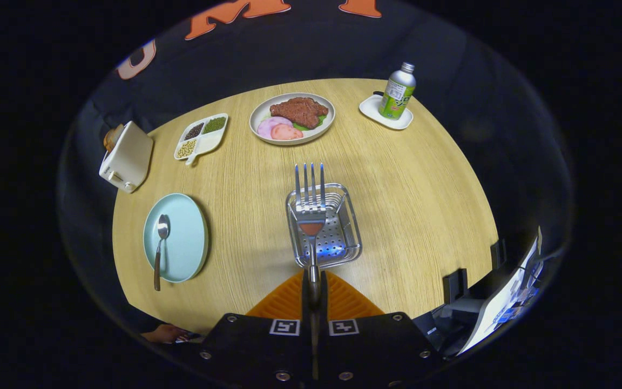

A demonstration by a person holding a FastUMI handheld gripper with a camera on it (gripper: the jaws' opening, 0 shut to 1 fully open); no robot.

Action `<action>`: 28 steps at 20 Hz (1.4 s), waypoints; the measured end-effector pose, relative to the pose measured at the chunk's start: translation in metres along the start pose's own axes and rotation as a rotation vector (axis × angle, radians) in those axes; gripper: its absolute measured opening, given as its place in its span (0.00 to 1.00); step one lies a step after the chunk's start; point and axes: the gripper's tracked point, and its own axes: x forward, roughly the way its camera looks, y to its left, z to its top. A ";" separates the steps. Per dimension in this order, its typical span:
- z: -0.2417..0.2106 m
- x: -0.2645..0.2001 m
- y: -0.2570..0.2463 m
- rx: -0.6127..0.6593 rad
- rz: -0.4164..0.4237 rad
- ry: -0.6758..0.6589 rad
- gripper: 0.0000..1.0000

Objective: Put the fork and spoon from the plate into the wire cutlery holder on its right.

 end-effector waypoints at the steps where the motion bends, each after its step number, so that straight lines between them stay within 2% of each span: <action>1: 0.000 0.001 -0.002 0.003 0.000 -0.002 0.05; 10: -0.006 -0.001 -0.023 -0.034 -0.010 0.034 0.08; 17: 0.011 0.001 -0.017 -0.040 0.051 0.001 0.13; 18: 0.018 0.003 -0.019 -0.046 0.053 -0.019 0.15; 19: 0.025 0.003 -0.022 -0.056 0.048 -0.048 0.24; 23: 0.066 -0.004 -0.018 -0.086 0.069 -0.225 0.48; 28: 0.119 -0.035 -0.008 -0.134 0.114 -0.457 0.64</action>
